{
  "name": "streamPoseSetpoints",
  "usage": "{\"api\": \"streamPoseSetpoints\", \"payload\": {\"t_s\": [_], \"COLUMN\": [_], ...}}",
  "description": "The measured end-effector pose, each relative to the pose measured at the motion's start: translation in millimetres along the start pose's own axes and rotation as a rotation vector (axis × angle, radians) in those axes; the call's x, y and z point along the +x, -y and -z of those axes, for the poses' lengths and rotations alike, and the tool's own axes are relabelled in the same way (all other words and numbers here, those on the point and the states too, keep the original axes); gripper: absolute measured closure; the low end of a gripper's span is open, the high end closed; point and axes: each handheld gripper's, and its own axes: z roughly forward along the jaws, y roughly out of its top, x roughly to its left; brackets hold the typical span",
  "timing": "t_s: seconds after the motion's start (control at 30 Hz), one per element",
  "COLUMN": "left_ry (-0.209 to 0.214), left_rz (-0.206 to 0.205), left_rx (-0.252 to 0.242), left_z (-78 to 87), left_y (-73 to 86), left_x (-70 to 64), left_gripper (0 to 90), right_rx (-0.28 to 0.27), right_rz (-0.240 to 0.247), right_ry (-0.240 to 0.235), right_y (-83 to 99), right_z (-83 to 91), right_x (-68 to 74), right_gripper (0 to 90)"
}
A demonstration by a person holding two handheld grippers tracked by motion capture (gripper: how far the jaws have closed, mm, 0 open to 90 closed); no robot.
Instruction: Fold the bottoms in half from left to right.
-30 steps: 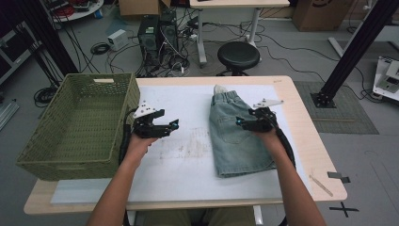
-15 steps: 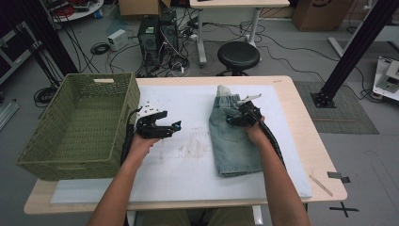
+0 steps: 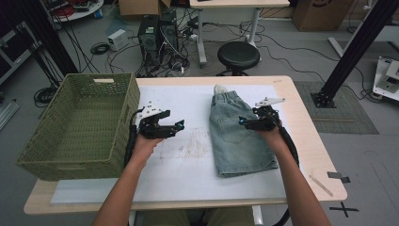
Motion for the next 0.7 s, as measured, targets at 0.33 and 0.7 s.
{"api": "streamPoseSetpoints", "payload": {"t_s": [0.33, 0.7], "left_ry": [-0.003, 0.006], "left_rz": [0.02, 0.001], "left_rx": [-0.021, -0.024], "left_z": [-2.2, -4.9], "left_y": [2.9, 3.3], "left_x": [-6.2, -14.8], "left_gripper": [23.0, 23.0], "right_rx": [-0.014, -0.02], "right_rz": [0.02, -0.019], "right_ry": [0.049, 0.035], "right_y": [48.8, 73.3], "right_z": [51.8, 65.8], "right_x": [-3.5, -5.3], "right_gripper": [22.4, 22.4]}}
